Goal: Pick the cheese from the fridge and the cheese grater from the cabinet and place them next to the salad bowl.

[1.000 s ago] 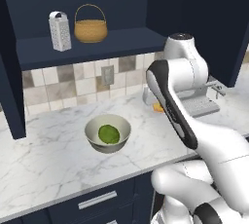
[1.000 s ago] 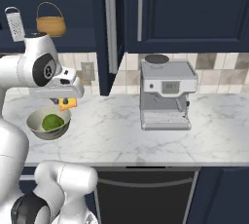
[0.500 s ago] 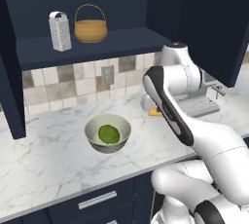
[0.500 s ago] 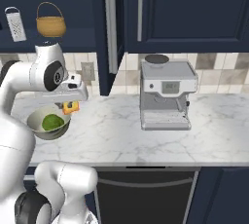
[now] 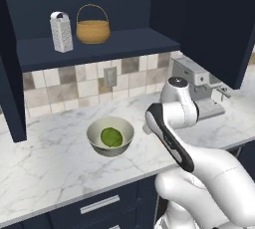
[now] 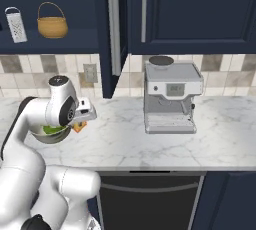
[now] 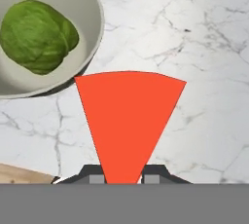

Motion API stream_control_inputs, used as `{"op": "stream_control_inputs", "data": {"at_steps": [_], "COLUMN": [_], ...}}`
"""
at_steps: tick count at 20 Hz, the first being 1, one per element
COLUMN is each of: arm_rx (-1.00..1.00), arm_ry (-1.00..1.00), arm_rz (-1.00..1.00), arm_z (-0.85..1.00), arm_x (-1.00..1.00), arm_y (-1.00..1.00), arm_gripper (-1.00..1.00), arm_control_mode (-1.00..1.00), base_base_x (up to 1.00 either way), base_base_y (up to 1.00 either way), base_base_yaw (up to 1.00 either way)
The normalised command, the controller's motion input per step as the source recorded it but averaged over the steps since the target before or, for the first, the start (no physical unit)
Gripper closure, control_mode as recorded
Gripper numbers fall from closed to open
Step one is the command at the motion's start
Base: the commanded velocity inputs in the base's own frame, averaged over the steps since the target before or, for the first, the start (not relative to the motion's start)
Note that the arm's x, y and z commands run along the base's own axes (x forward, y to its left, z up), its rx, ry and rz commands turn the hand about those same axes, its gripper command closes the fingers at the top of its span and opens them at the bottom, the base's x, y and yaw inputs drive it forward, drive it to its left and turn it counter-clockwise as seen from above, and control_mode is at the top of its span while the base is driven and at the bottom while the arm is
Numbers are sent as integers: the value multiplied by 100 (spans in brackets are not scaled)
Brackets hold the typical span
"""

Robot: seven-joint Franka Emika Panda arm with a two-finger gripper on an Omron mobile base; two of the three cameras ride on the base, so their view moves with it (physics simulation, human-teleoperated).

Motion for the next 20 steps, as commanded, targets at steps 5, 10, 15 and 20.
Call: {"op": "stream_control_inputs", "data": {"at_steps": [5,10,15,20], "arm_rx": [0,0,0,0], "arm_ry": [6,5,1,0], "arm_rz": [28,22,5,0], "arm_z": [-33,-2,-10,-14], "arm_x": [51,43,48,43], "arm_y": [-1,-12,-17,-4], "arm_gripper": [100,100,100,100], "arm_control_mode": [-100,-100,-100,-100], "base_base_x": [0,0,0,0], "base_base_y": [0,0,0,0], "base_base_yaw": [0,0,0,0]}}
